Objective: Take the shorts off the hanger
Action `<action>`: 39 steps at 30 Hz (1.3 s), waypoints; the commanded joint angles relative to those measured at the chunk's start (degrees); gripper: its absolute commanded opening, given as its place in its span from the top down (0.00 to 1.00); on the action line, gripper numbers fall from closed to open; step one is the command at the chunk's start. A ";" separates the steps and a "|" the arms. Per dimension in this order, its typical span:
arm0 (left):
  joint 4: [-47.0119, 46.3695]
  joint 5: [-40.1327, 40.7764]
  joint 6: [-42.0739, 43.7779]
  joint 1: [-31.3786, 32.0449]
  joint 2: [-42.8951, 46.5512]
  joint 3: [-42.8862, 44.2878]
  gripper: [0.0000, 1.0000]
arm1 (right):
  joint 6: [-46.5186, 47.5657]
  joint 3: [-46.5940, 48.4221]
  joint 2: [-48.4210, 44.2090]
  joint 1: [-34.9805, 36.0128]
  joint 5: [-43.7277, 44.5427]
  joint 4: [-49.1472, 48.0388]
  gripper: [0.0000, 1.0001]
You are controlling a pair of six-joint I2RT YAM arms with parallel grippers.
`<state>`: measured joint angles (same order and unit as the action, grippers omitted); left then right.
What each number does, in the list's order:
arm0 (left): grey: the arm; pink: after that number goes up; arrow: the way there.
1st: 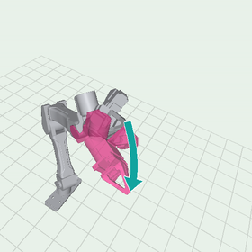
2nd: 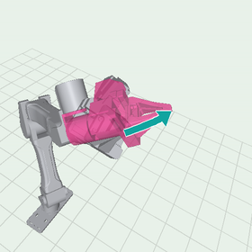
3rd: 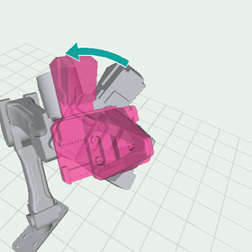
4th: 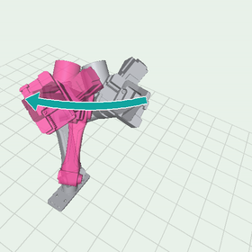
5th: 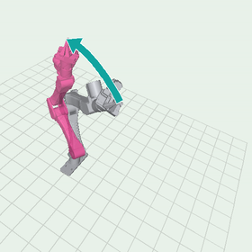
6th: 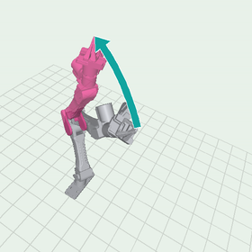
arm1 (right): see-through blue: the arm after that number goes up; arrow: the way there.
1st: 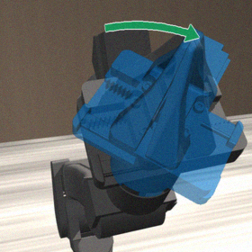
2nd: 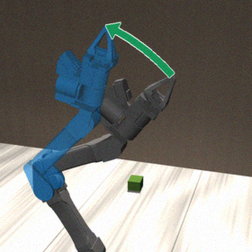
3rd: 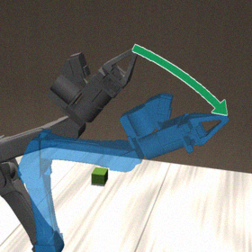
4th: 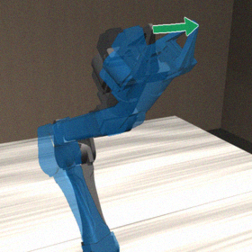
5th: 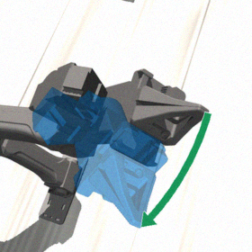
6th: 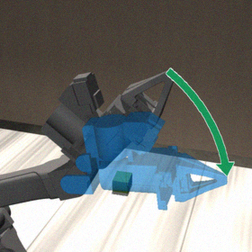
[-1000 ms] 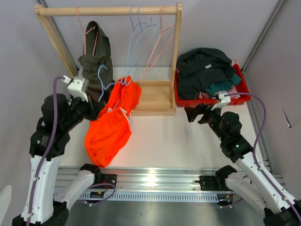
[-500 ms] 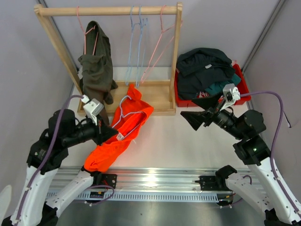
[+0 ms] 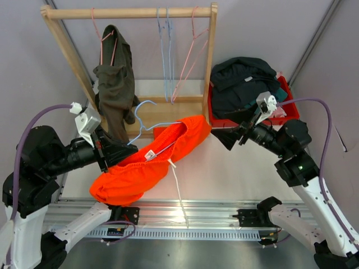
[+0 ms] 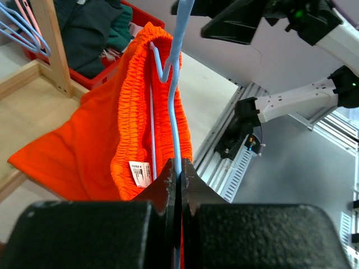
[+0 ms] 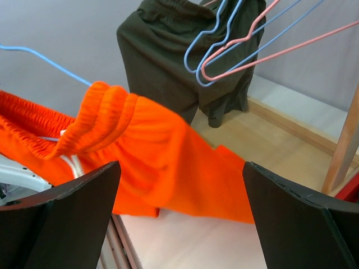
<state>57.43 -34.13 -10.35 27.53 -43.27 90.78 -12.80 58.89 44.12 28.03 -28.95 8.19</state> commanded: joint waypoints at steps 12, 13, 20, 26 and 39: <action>-5.31 -3.57 -2.66 0.42 -1.21 3.26 1.00 | -3.90 -7.47 8.61 4.57 1.00 -18.90 0.01; -5.48 -3.84 -2.92 0.42 -1.29 3.26 1.00 | -4.08 -7.91 9.14 5.27 1.00 -19.78 0.01; -5.49 -3.75 -3.27 0.42 -2.00 3.35 1.00 | -3.81 -8.36 13.36 7.74 2.23 -25.84 0.48; -3.73 -0.77 -2.75 0.51 -1.38 1.77 1.00 | -1.36 -7.57 12.31 7.39 7.32 -24.45 1.00; -1.00 1.35 -2.83 5.60 -2.00 -3.59 1.00 | -3.81 -10.64 1.85 -5.00 25.43 -10.39 1.00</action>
<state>57.19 -30.65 -12.01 32.03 -46.00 87.24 -16.19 48.58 46.57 25.06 -14.44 -5.23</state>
